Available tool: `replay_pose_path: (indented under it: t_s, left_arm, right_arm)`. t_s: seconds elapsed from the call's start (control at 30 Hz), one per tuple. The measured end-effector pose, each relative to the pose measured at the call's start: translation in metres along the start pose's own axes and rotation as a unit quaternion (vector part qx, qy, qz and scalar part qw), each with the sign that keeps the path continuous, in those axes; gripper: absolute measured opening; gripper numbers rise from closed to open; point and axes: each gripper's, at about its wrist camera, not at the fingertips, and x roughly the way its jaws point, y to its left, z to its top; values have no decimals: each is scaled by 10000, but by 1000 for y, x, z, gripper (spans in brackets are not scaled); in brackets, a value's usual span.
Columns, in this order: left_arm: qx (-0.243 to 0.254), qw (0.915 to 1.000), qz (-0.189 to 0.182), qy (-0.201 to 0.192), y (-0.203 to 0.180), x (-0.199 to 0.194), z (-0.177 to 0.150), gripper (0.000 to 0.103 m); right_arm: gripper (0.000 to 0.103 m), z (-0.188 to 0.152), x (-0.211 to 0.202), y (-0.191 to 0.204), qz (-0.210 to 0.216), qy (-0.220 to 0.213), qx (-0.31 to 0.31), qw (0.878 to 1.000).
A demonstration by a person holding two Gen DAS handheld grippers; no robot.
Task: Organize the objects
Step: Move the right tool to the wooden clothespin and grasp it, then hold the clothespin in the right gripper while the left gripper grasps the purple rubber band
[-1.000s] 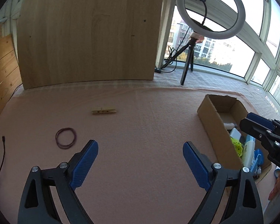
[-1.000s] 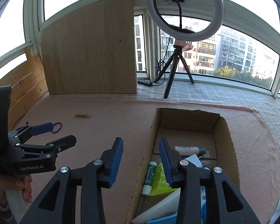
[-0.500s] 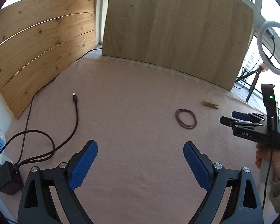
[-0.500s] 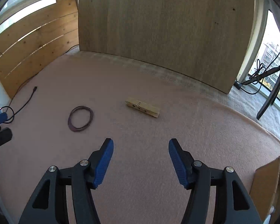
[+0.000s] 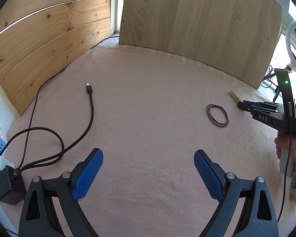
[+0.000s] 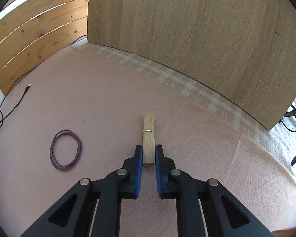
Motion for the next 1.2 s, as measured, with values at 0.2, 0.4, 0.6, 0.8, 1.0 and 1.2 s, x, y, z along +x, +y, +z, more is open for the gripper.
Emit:
replay_pose_path:
  t_s: [0.2,0.4,0.6,0.8,1.0,1.2]
  left_arm:
    - [135,9999,-14,37,-22,-4,18,97]
    - [145,9998,-153,-34,-31,-8,29,97]
    - [154,9995,-238,-114,-37,-11,35,97]
    - [194,9996,-162,-115,-39,-7,38,97]
    - [1,9979,-639,115,-41,1,39,97]
    - [-211,9925,-1070,553,-46,8,29,97]
  right_arm:
    - [11,-28,-17,9,-100,-160,552,9983]
    - [11,-35,-21,15,-175,-331,618,9974]
    - [11,-37,-22,13,-144,-363,633,9972]
    - [11,-36,-22,13,-137,-366,641,9972]
    - [11,-35,-22,12,-125,-369,645,9972]
    - [11,-36,-22,12,-137,-369,641,9972]
